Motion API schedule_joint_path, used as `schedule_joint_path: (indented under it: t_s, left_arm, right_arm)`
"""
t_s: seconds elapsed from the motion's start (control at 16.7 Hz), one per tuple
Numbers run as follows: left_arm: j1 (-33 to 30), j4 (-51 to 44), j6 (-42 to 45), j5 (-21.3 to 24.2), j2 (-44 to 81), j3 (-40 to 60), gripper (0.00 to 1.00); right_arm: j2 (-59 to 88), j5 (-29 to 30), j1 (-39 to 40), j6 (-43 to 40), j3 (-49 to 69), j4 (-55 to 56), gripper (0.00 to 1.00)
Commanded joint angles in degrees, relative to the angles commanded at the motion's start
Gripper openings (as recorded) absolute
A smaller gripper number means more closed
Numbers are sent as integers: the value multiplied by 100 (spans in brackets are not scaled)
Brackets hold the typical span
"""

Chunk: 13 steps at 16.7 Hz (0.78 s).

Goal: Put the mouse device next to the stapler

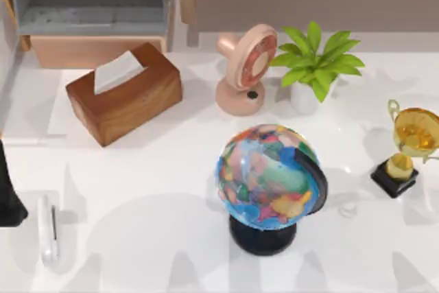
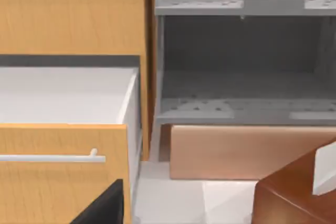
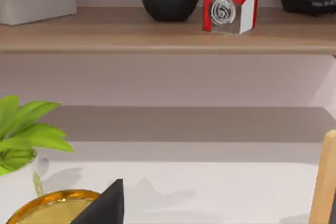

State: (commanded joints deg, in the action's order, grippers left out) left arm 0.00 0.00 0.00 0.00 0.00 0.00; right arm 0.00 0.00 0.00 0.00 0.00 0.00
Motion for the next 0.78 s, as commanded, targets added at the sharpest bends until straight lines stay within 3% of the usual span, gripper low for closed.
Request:
schedule_joint_path:
  t_s: [0.36, 0.78]
  left_arm:
    - [84, -402, 175, 22, 573, 565, 100]
    - [535, -2253, 898, 107, 3818, 3709, 100]
  right_arm:
    - [0, 0, 0, 0, 0, 0, 100]
    - [0, 0, 0, 0, 0, 0, 100]
